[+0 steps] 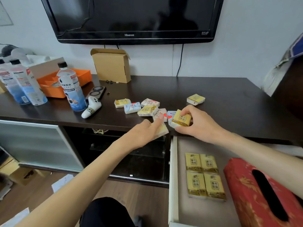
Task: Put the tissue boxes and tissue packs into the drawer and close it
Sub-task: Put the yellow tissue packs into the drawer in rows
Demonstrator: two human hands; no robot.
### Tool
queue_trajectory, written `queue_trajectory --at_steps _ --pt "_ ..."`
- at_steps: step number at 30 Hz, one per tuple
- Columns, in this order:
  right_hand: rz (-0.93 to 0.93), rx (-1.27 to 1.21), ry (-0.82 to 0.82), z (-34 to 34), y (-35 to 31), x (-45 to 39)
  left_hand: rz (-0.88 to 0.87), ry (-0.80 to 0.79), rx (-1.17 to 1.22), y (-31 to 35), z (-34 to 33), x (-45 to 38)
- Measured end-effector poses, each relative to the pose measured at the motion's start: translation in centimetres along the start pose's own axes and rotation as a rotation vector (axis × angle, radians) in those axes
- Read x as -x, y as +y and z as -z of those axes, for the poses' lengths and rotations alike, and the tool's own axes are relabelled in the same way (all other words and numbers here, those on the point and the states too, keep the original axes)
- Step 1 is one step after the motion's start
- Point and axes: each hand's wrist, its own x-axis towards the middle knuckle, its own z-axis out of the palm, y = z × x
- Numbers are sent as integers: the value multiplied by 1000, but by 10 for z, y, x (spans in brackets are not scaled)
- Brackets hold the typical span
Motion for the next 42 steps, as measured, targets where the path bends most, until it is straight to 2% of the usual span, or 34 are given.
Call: queue_trajectory --at_steps 3,6,9,13,18,24,27,36,39,42 --pt "11 71 -36 8 5 32 -22 -94 34 14 -19 6" --pt "-5 117 -97 18 17 65 57 -188 332 25 -37 20" --pt "-31 176 -166 30 28 98 23 -320 381 31 -57 31" --pt "-60 272 -205 41 39 139 -93 -349 153 39 -86 42" --pt "13 493 -331 39 43 172 -210 -436 -69 45 -120 55" --pt "52 432 -382 34 47 186 -144 -575 -65 46 -138 60" --pt "80 426 -396 33 51 186 -168 -610 -48 45 -135 59" --pt "97 383 -490 32 59 174 -409 -683 -486 46 -138 65" --pt "109 384 -500 30 62 176 -447 -636 -620 43 -140 63" --pt "158 416 -508 28 69 184 -647 -469 -672 40 -142 59"
